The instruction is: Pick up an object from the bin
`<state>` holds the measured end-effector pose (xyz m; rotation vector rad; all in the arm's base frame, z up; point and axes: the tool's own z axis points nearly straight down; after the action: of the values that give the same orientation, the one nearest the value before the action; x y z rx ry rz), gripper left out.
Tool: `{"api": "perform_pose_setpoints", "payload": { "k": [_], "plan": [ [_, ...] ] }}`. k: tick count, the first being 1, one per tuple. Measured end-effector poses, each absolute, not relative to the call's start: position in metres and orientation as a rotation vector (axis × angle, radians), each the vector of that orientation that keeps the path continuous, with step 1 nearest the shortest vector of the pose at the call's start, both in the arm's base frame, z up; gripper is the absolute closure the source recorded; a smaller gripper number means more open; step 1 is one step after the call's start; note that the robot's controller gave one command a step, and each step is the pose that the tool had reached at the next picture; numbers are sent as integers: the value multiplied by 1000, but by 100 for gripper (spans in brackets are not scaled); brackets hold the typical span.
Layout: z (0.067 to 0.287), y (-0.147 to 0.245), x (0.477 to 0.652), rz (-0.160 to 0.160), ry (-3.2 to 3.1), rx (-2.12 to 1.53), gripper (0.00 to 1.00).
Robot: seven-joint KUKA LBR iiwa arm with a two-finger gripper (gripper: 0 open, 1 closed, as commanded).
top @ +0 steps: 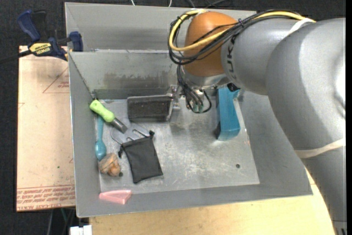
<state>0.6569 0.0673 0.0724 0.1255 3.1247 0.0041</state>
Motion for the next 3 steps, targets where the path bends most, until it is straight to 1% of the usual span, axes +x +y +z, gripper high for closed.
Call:
{"api": "perform_pose_setpoints", "payload": {
  "k": [3],
  "plan": [
    [72,67,657,3,3125,125,100]
  ]
}}
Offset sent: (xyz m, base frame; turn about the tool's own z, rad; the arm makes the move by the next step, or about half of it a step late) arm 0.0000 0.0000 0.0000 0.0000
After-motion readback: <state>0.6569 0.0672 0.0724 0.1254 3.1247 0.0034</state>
